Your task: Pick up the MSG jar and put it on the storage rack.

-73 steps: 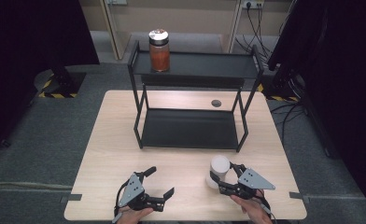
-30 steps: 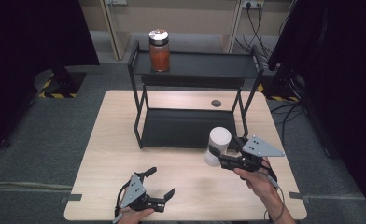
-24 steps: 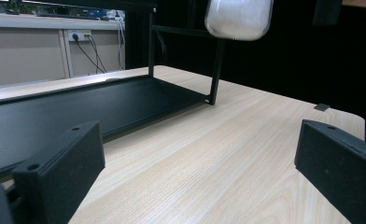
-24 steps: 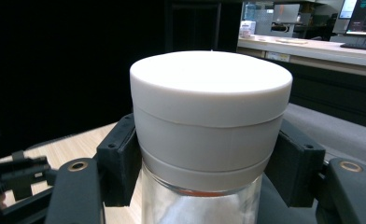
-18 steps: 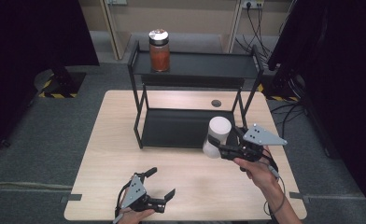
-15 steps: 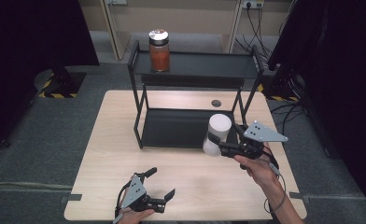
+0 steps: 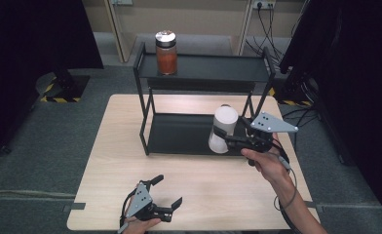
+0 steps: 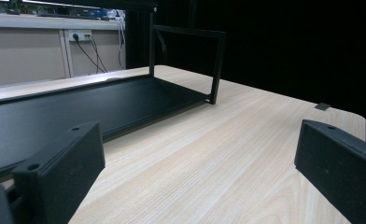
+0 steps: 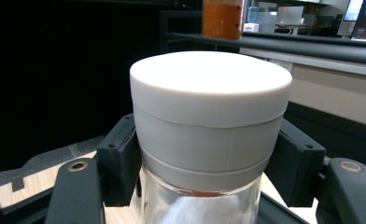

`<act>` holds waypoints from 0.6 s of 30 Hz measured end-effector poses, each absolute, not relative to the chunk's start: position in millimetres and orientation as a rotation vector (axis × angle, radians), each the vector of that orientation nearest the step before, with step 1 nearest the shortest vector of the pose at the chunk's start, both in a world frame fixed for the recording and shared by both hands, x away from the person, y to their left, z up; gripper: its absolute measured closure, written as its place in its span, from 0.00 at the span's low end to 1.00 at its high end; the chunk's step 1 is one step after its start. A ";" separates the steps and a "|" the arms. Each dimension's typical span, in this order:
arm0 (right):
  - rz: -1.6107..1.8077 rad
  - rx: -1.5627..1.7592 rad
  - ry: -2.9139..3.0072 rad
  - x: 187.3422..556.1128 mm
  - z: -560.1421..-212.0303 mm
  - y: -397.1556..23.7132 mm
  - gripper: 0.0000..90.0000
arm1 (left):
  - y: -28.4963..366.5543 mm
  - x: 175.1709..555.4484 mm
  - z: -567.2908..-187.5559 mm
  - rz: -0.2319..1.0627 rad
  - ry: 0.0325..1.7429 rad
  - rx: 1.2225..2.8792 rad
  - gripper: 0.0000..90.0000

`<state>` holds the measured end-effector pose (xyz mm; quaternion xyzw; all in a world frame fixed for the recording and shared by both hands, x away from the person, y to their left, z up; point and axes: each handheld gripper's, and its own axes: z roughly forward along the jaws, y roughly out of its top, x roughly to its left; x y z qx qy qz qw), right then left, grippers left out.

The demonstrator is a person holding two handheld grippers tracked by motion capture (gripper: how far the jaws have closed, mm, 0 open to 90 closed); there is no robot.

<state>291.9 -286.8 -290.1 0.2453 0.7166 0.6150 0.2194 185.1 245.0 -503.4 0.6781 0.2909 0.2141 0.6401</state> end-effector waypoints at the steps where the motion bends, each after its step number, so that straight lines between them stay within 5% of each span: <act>1: 1.703 0.677 1.984 293.1 -287.0 -286.2 0.39 | 244.9 185.3 -503.8 0.487 0.665 1.546 0.01; 18: 1.707 0.662 1.989 310.7 -245.2 -275.2 0.39 | 246.9 186.2 -504.0 0.494 0.671 1.540 0.01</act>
